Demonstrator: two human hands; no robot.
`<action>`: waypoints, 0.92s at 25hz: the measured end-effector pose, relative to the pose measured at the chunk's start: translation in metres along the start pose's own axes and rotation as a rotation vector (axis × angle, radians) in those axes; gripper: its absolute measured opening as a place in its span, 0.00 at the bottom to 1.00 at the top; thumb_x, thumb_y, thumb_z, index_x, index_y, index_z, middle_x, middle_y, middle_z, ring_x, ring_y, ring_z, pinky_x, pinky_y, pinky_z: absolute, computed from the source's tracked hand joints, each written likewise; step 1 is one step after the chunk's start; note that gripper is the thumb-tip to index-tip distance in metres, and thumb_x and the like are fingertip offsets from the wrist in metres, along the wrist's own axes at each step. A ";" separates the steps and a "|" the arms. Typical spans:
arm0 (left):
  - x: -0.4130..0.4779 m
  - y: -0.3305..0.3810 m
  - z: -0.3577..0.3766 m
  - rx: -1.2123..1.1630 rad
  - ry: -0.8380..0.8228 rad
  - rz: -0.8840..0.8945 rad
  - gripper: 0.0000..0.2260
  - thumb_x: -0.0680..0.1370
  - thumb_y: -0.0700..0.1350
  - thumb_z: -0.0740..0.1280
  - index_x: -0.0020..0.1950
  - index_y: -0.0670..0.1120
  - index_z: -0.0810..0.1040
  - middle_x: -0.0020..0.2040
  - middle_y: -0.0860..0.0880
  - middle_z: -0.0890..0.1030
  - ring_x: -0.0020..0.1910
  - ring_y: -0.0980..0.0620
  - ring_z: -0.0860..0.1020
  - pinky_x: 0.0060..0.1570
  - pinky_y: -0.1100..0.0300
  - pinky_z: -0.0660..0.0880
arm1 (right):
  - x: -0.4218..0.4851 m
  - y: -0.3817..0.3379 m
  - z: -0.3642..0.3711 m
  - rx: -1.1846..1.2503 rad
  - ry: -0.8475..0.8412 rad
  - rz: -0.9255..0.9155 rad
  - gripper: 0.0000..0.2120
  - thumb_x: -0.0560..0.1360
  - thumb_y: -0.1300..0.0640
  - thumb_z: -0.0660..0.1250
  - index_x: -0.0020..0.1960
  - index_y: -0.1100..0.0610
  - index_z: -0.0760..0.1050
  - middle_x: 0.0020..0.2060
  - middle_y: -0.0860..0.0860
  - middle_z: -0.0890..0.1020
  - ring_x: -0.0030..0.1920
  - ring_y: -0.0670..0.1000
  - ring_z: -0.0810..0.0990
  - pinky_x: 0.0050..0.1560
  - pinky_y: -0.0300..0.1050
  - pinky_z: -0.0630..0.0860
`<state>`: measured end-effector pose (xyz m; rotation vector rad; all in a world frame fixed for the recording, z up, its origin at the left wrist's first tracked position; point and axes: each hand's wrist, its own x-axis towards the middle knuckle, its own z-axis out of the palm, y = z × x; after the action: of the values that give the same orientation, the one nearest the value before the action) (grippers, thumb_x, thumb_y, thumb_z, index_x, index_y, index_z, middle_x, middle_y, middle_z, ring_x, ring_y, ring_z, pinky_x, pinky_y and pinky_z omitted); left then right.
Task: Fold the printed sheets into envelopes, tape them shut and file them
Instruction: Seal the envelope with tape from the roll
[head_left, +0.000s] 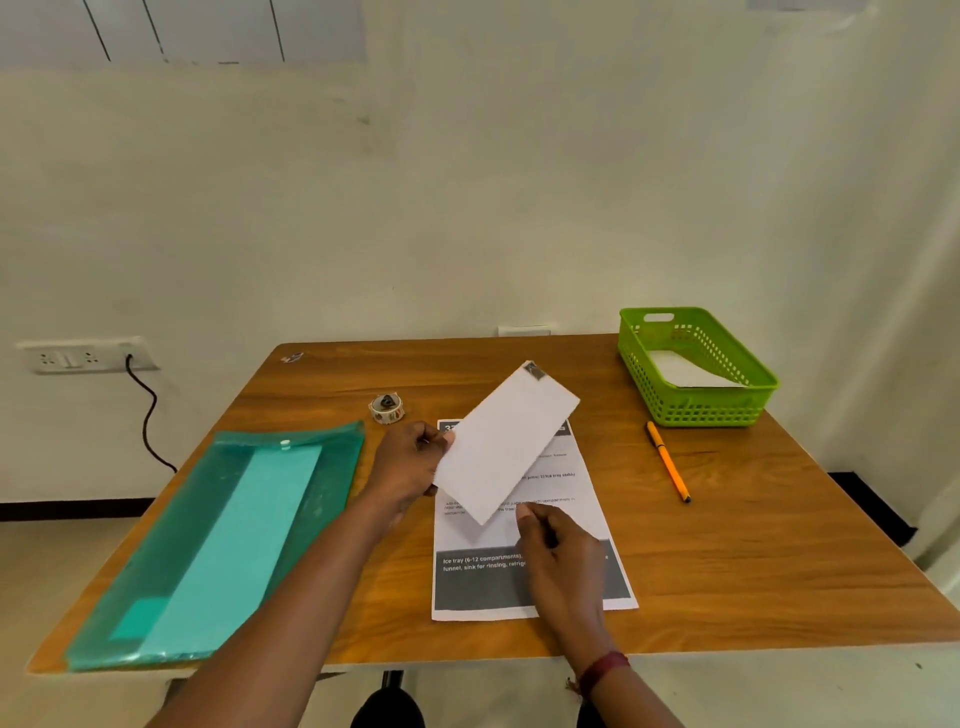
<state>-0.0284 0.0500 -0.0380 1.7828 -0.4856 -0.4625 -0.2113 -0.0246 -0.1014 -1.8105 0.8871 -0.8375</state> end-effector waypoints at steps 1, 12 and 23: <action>-0.005 0.000 0.011 -0.001 0.050 0.029 0.08 0.80 0.48 0.67 0.45 0.44 0.78 0.41 0.45 0.83 0.39 0.48 0.80 0.30 0.56 0.76 | 0.002 -0.005 -0.001 0.125 -0.027 0.114 0.13 0.78 0.44 0.62 0.57 0.49 0.79 0.32 0.43 0.83 0.36 0.43 0.81 0.37 0.34 0.76; -0.048 0.020 0.116 -0.082 0.115 0.148 0.08 0.79 0.50 0.67 0.54 0.48 0.75 0.45 0.55 0.78 0.44 0.55 0.79 0.36 0.59 0.82 | 0.053 -0.018 -0.056 0.336 0.102 0.131 0.07 0.83 0.50 0.57 0.56 0.50 0.72 0.50 0.51 0.83 0.44 0.49 0.83 0.35 0.40 0.78; -0.040 0.063 0.172 -0.430 -0.356 -0.059 0.18 0.72 0.33 0.75 0.60 0.43 0.79 0.48 0.48 0.83 0.48 0.48 0.84 0.43 0.55 0.82 | 0.118 0.000 -0.155 -0.105 0.342 -0.072 0.14 0.80 0.47 0.62 0.59 0.53 0.79 0.49 0.51 0.85 0.47 0.52 0.81 0.47 0.57 0.79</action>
<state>-0.1610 -0.0814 -0.0178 1.3068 -0.5330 -0.8653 -0.2804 -0.1910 -0.0285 -1.8274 1.1045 -1.1902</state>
